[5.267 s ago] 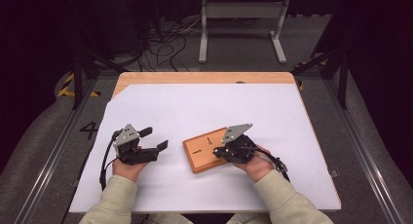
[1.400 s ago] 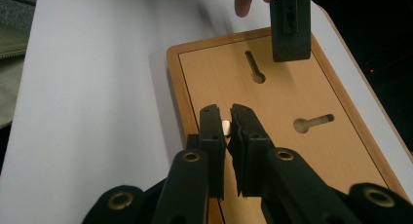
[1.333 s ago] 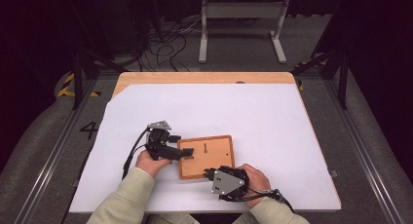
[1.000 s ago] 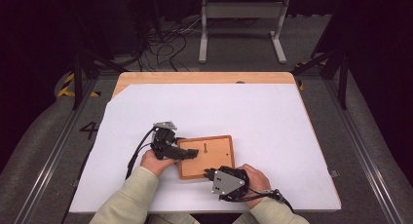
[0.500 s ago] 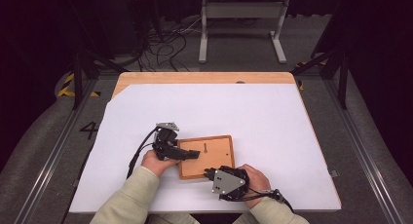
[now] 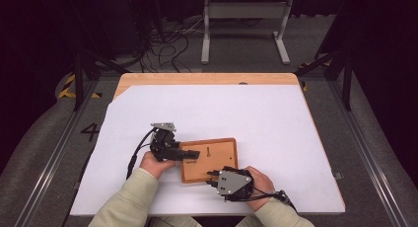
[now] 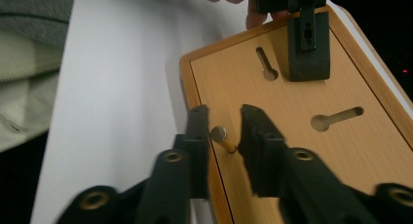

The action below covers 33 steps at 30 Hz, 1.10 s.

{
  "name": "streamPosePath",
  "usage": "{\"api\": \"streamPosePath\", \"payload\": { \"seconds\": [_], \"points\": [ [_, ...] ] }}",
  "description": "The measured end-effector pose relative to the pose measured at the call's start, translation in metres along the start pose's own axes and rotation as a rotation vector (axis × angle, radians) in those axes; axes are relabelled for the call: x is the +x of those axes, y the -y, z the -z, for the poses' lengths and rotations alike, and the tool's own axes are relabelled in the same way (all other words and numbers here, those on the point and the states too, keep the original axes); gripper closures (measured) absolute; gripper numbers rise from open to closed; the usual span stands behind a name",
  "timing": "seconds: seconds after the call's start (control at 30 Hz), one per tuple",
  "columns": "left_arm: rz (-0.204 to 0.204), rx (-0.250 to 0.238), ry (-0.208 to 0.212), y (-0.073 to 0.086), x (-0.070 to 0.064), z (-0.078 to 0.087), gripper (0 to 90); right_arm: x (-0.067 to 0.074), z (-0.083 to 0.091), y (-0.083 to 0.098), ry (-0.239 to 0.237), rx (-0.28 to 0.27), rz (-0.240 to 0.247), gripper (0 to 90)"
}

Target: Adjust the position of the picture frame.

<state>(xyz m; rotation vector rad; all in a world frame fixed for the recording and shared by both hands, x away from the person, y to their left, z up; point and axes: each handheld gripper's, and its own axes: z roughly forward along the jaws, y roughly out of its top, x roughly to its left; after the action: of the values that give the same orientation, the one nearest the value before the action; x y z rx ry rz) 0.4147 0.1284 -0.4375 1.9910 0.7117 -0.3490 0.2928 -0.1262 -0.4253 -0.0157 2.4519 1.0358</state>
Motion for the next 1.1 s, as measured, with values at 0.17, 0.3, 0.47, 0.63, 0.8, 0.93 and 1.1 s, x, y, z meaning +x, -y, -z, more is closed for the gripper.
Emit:
{"api": "streamPosePath", "payload": {
  "seconds": [0.17, 0.3, 0.47, 0.63, 0.8, 0.93, 1.1],
  "points": [
    [-0.022, -0.006, 0.064, -0.002, -0.005, 0.007, 58.7, -0.008, 0.014, -0.005, -0.031, -0.098, -0.073, 55.5],
    [-0.064, -0.026, 0.119, -0.003, -0.013, 0.011, 64.8, -0.017, 0.029, -0.006, -0.046, -0.189, -0.133, 54.9],
    [-0.183, -0.036, 0.097, -0.008, -0.043, 0.013, 70.5, -0.037, 0.056, 0.006, -0.048, -0.322, -0.230, 57.6],
    [-0.218, -0.057, 0.058, -0.009, -0.054, 0.012, 70.7, -0.050, 0.077, 0.019, 0.030, -0.353, -0.280, 59.3],
    [-0.308, -0.101, -0.028, -0.012, -0.071, 0.019, 70.9, -0.060, 0.092, 0.032, 0.121, -0.344, -0.316, 60.3],
    [-0.357, -0.129, -0.112, -0.014, -0.080, 0.023, 71.0, -0.063, 0.093, 0.039, 0.140, -0.323, -0.329, 60.7],
    [-0.409, -0.159, -0.226, -0.014, -0.083, 0.023, 71.1, -0.064, 0.092, 0.044, 0.154, -0.310, -0.339, 61.3]
  ]
}}
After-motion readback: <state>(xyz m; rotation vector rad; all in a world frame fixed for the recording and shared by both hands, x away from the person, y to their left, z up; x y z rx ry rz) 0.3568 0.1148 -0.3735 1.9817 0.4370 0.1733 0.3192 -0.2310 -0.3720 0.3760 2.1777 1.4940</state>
